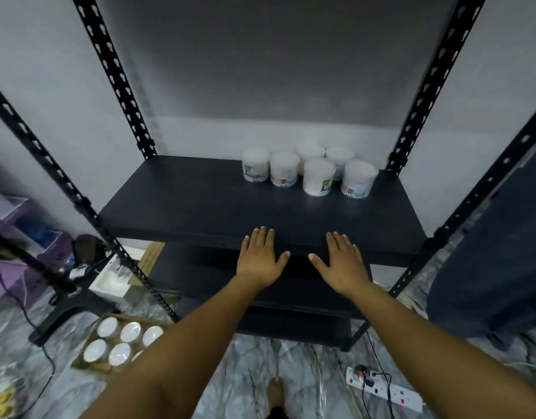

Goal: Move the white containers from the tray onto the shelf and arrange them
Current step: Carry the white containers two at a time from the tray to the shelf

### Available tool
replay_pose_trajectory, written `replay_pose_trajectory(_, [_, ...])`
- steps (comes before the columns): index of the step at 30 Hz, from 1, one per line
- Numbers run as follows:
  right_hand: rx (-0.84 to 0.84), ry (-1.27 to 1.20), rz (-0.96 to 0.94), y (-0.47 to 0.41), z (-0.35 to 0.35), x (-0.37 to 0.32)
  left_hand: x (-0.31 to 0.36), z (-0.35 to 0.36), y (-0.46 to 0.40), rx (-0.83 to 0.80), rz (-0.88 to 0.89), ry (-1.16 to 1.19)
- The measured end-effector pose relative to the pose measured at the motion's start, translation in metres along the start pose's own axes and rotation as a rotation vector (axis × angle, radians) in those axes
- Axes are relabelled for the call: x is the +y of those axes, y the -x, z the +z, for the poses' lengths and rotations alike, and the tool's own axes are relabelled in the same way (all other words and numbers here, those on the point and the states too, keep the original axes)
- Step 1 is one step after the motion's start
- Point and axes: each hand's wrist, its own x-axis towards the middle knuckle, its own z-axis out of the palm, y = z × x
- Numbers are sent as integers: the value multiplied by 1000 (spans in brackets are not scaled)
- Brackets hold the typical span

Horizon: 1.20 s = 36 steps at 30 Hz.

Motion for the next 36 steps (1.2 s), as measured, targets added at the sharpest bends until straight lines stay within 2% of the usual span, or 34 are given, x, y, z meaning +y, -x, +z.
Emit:
replay_pose_trajectory(9, [-51, -7, -157, 52, 29, -87, -69, -8, 94, 81, -146, 12])
replay_pose_trajectory(20, [-205, -20, -385, 52, 97, -238, -211, -24, 171, 140, -405, 61])
replay_pose_trajectory(30, [-329, -38, -468, 32, 186, -402, -386, -37, 203, 77, -509, 77])
replay_pose_trajectory(36, [-423, -22, -502, 9, 250, -460, -467, -16, 207, 17, -567, 85])
